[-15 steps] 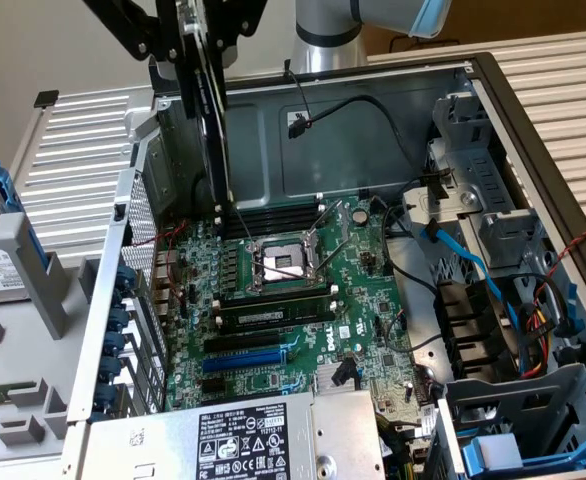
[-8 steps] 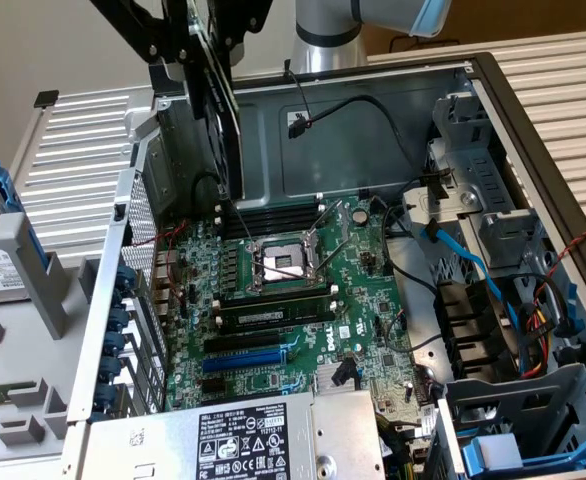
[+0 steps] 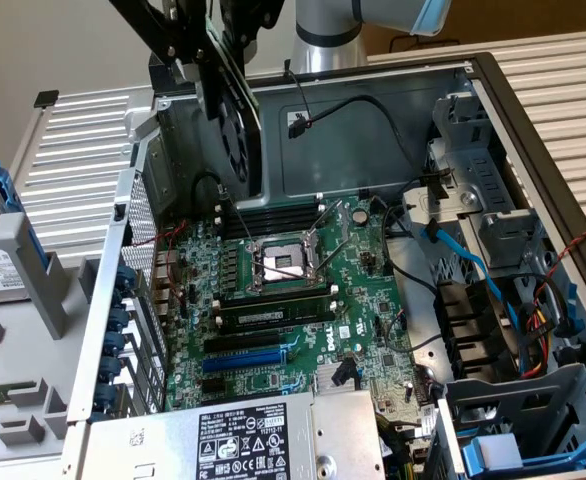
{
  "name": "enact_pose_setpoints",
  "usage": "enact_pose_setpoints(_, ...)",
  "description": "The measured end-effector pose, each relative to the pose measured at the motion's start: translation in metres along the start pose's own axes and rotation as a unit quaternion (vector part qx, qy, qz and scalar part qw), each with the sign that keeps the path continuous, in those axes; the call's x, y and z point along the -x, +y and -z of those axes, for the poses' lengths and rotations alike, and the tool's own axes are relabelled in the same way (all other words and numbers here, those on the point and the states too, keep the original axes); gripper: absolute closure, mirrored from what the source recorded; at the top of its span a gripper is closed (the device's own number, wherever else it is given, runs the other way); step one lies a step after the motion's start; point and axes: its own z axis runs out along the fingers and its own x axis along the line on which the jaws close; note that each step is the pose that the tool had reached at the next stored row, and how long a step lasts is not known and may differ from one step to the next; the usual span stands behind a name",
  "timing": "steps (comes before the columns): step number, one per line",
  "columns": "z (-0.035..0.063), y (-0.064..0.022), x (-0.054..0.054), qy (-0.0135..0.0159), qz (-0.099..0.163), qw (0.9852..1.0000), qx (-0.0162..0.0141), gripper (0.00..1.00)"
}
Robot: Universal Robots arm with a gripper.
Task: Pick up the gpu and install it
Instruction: 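Pick up the gpu and move the gpu toward the slot, then insert the gpu into the slot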
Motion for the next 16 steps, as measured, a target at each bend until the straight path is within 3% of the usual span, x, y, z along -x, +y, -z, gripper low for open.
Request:
enact_pose_setpoints(3, 0.0001, -0.0005, 0.0011, 0.0029, 0.025, 0.9997, -0.0004, 0.72)
enact_pose_setpoints(16, 0.0001, -0.0005, 0.0013, 0.0031, 0.026, 0.9997, -0.0003, 0.72)
